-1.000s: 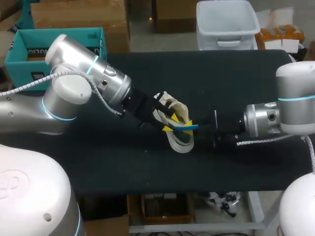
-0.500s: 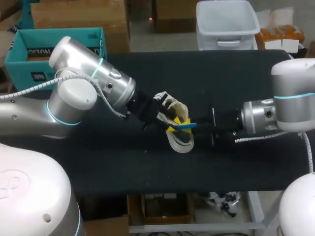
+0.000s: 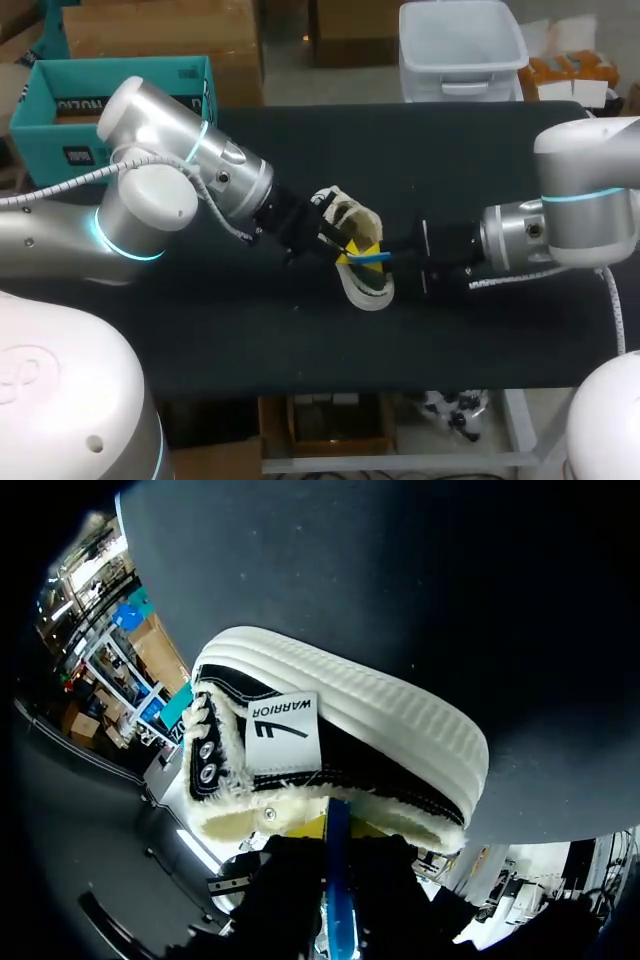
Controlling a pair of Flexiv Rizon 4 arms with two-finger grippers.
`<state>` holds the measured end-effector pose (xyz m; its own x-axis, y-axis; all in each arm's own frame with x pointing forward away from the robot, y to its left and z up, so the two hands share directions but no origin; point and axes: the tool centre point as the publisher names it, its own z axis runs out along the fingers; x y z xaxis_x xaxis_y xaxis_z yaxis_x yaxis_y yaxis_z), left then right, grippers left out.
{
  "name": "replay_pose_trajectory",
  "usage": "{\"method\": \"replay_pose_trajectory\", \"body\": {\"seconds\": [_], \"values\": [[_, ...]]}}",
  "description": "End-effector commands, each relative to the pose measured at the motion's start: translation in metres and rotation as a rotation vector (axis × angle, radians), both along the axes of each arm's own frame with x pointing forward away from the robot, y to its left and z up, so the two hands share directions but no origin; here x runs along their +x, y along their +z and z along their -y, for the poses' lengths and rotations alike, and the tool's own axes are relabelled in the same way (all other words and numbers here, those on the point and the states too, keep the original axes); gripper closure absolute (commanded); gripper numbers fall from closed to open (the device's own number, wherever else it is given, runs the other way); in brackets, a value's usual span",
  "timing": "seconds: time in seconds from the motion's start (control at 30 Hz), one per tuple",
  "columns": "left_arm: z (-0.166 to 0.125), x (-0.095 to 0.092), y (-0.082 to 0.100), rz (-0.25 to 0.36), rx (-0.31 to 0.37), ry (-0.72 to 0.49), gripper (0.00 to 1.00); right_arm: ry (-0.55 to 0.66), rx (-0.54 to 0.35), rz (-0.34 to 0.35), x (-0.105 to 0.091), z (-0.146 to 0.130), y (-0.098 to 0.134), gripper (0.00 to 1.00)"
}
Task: Open the shoe tongue, take the insole out of the shoe, put the insole back into the shoe, and pack the shoe into the shoebox
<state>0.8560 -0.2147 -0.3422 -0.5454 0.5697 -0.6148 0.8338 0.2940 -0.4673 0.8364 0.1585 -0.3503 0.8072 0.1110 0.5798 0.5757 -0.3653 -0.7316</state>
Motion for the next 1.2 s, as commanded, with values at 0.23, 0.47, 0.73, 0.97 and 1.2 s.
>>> {"method": "replay_pose_trajectory", "body": {"seconds": [0.23, 0.47, 0.73, 0.97, 1.2], "values": [[-0.002, -0.012, 0.008, 0.009, -0.044, -0.022, 1.0, -0.001, -0.044, 0.029, 0.0, -0.006, 0.011, 1.0], [0.006, -0.026, 0.014, 0.058, -0.051, -0.061, 1.0, -0.025, -0.093, 0.062, -0.005, -0.005, 0.014, 1.0], [0.004, -0.023, 0.011, 0.075, -0.031, -0.045, 0.53, -0.036, -0.108, 0.097, -0.003, -0.001, 0.008, 1.0], [-0.003, -0.015, 0.009, 0.079, -0.023, -0.014, 0.62, -0.046, -0.108, 0.114, -0.001, 0.003, 0.006, 1.0], [-0.008, -0.01, 0.007, 0.079, -0.017, 0.006, 0.87, -0.056, -0.112, 0.128, -0.001, 0.006, 0.003, 1.0]]}}
